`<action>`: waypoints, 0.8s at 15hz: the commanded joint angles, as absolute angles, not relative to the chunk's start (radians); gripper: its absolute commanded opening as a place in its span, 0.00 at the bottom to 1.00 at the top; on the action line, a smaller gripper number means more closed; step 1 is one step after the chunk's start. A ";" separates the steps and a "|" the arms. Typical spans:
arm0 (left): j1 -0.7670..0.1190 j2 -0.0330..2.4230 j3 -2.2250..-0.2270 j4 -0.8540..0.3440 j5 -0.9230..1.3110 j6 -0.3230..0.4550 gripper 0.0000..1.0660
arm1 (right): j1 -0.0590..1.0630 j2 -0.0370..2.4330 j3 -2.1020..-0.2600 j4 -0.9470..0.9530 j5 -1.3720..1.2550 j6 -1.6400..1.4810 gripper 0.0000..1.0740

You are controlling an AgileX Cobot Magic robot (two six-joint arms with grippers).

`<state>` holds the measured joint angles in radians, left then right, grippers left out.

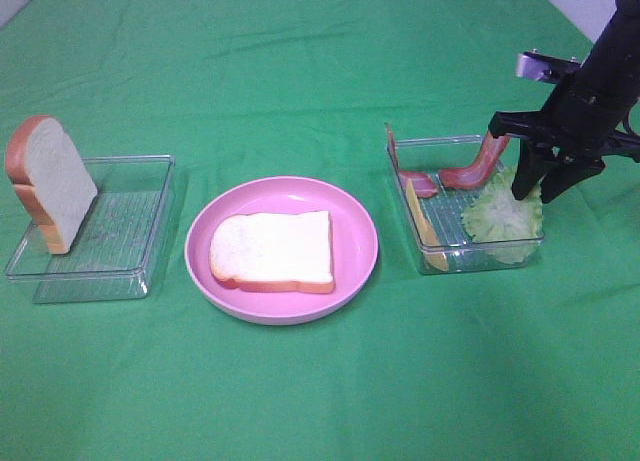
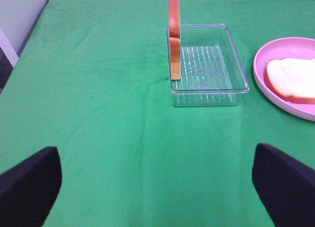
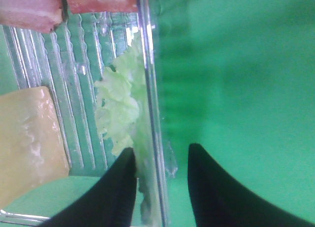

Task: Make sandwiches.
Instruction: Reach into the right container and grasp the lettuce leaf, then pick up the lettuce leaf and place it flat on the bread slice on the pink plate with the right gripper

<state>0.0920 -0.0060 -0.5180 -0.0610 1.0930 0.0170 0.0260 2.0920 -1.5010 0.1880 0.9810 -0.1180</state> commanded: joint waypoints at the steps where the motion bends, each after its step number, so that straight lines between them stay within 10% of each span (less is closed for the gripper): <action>1: 0.087 -0.020 -0.515 -0.057 1.078 0.010 0.93 | 0.027 2.095 -1.505 0.184 0.987 -0.096 0.27; 4: 0.087 -0.020 -0.515 -0.057 1.078 0.010 0.93 | 0.027 2.095 -1.505 0.182 0.990 -0.084 0.00; 12: 0.087 -0.020 -0.515 -0.057 1.078 0.010 0.93 | 0.027 1.997 -1.514 0.194 1.016 -0.021 0.00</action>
<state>0.0920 -0.0060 -0.5180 -0.0610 1.0930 0.0170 0.0260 2.0100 -1.5070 0.1880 1.0000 -0.0340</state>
